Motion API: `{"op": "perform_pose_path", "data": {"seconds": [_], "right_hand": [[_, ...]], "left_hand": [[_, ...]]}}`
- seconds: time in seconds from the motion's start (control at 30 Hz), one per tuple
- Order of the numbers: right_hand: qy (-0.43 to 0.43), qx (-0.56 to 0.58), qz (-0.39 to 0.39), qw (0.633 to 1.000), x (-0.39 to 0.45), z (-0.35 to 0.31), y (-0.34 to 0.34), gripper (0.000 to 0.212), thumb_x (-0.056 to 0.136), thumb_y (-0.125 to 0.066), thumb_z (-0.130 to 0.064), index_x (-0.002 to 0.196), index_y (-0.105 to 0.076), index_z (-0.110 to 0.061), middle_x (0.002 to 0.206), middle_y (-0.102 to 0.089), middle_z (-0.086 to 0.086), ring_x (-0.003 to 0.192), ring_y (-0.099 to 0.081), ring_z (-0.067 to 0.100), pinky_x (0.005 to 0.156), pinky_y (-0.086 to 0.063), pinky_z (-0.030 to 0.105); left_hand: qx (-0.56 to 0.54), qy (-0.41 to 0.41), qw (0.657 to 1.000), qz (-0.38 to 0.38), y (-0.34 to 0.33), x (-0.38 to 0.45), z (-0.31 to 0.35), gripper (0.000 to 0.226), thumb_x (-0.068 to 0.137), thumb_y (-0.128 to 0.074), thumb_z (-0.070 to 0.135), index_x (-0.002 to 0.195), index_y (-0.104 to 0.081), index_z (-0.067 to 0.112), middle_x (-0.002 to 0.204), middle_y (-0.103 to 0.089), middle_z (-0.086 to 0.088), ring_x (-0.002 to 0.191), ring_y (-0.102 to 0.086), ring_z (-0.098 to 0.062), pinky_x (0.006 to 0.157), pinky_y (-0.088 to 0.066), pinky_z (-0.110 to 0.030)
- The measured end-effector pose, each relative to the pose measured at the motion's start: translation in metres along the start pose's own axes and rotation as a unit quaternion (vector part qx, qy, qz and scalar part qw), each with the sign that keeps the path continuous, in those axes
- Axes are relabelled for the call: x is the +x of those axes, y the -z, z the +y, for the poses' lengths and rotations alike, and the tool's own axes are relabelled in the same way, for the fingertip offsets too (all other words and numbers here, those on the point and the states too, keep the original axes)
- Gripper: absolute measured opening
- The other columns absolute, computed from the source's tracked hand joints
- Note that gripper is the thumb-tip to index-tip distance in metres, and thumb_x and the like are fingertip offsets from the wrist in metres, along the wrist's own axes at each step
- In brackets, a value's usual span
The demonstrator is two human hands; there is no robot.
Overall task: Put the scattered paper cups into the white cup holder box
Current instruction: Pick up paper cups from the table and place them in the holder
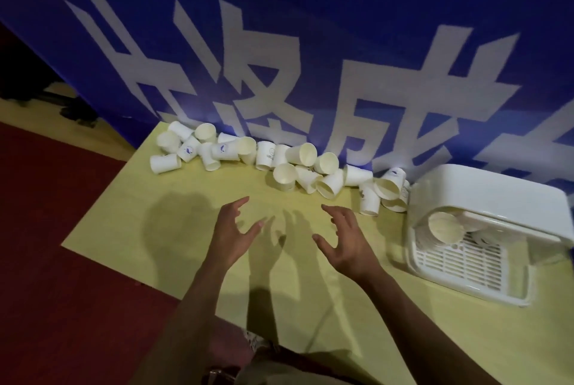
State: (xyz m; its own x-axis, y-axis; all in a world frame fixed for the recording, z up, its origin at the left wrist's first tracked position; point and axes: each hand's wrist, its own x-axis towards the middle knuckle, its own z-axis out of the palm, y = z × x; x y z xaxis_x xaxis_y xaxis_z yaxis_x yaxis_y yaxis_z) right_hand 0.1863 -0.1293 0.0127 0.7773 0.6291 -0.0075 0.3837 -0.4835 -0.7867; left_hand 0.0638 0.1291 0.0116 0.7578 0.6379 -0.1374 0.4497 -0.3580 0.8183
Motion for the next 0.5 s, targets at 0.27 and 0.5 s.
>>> {"op": "perform_pose_path", "data": {"seconds": [0.27,0.5], "right_hand": [[0.024,-0.034,-0.020,0.999,0.081,-0.077,-0.121,0.064,0.094,-0.069,-0.046,0.150,-0.045,-0.026,0.139,-0.046,-0.002,0.110,-0.057,0.012,0.091,-0.057,0.038],[0.026,-0.049,-0.005,0.998,0.125,-0.106,-0.163,0.063,0.092,-0.073,-0.038,0.148,-0.048,-0.023,0.136,-0.047,-0.001,0.108,-0.058,0.014,0.089,-0.058,0.042]], "left_hand": [[0.046,0.040,0.988,0.141,0.159,0.134,-0.102,0.067,0.076,-0.089,0.026,0.133,-0.058,0.012,0.127,-0.055,-0.011,0.120,-0.053,-0.031,0.105,-0.045,-0.050],[0.035,0.110,0.985,0.125,0.215,0.212,-0.154,0.076,0.079,-0.086,0.027,0.143,-0.047,0.013,0.137,-0.047,-0.015,0.131,-0.046,-0.029,0.110,-0.038,-0.039]]}}
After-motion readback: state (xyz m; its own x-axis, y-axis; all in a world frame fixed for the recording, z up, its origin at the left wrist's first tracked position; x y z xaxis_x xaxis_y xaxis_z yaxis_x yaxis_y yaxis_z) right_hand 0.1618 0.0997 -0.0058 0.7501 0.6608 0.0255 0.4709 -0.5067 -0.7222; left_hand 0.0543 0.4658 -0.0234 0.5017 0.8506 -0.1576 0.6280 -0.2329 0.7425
